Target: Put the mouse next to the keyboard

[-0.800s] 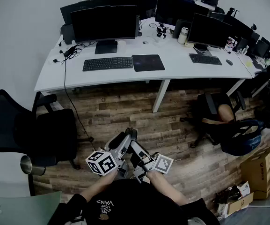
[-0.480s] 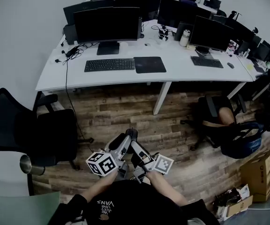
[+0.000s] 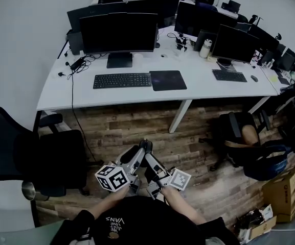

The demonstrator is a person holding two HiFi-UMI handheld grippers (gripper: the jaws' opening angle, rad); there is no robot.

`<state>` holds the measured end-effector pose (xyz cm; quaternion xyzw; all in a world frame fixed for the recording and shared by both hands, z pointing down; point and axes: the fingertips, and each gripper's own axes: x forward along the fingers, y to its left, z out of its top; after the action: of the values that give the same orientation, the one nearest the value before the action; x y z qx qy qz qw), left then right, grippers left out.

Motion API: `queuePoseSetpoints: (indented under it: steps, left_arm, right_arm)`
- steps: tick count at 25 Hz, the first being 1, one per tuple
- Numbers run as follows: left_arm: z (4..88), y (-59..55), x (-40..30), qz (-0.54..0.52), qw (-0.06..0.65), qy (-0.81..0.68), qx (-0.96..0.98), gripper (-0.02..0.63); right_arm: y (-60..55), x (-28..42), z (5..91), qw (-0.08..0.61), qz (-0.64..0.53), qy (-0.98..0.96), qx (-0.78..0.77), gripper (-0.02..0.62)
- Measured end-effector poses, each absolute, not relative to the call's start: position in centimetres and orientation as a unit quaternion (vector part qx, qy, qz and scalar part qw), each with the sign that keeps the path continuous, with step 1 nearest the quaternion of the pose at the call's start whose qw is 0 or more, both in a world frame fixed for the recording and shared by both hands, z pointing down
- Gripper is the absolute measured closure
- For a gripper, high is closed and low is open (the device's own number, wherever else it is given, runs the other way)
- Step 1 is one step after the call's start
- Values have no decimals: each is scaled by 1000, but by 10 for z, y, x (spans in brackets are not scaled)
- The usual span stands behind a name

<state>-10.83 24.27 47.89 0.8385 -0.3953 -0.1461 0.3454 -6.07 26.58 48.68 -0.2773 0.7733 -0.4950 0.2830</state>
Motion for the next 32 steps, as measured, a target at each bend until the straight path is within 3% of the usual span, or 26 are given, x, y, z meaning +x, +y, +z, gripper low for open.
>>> queuePoseSetpoints:
  steps: [16,32]
  left_arm:
    - [485,109,-161,-119,353,-337,865,469]
    - [514,15,-101,-125,372,-364,845,469]
  right_arm:
    - [134,-113,485,304,-459,765,-333,433]
    - [32,-44,513,280,-481,763,-330,433]
